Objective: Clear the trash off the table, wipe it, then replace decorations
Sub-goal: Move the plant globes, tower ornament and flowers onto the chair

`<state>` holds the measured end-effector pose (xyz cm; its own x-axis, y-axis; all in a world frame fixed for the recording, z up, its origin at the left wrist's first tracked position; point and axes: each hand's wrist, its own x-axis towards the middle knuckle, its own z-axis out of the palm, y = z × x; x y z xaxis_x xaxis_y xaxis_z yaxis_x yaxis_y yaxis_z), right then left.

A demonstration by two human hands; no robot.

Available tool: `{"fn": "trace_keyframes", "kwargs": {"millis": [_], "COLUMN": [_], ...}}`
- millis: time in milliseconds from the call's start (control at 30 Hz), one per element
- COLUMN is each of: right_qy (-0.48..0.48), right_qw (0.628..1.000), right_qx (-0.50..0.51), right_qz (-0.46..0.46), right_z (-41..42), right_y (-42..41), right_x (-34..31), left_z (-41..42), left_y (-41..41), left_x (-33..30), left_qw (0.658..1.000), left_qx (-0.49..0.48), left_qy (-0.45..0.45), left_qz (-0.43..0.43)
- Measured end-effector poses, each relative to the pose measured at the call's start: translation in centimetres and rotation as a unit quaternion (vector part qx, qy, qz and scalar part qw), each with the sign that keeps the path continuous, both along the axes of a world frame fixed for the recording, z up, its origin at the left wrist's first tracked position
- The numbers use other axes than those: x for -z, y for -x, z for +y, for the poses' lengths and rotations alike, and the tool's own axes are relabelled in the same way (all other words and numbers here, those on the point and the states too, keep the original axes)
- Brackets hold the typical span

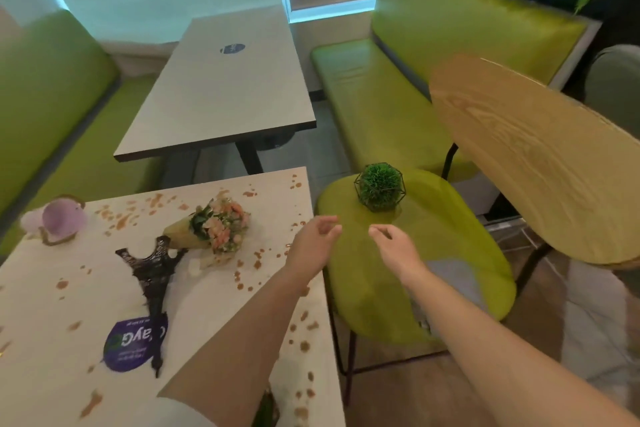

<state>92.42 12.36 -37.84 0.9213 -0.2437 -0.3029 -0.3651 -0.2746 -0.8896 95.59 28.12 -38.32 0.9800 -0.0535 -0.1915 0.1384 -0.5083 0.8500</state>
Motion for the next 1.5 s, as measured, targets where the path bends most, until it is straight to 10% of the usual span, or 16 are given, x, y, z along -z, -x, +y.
{"fn": "trace_keyframes", "kwargs": {"millis": [700, 967, 1500], "right_qy": [0.025, 0.038, -0.098], "right_qw": [0.985, 0.983, 0.995], "right_qx": [-0.140, -0.171, -0.007], "right_qz": [0.098, 0.057, 0.009], "right_z": [17.8, 19.0, 10.4], "right_y": [19.5, 21.8, 17.3], "right_x": [3.1, 3.5, 0.1], "left_z": [18.6, 18.2, 10.2], "left_y": [22.9, 25.4, 19.2], "left_x": [1.5, 4.4, -0.7], "left_qw": [0.977, 0.946, 0.973], "left_qx": [-0.148, -0.276, -0.181], "left_qy": [-0.151, 0.030, 0.111], "left_qz": [0.038, 0.166, 0.090]}}
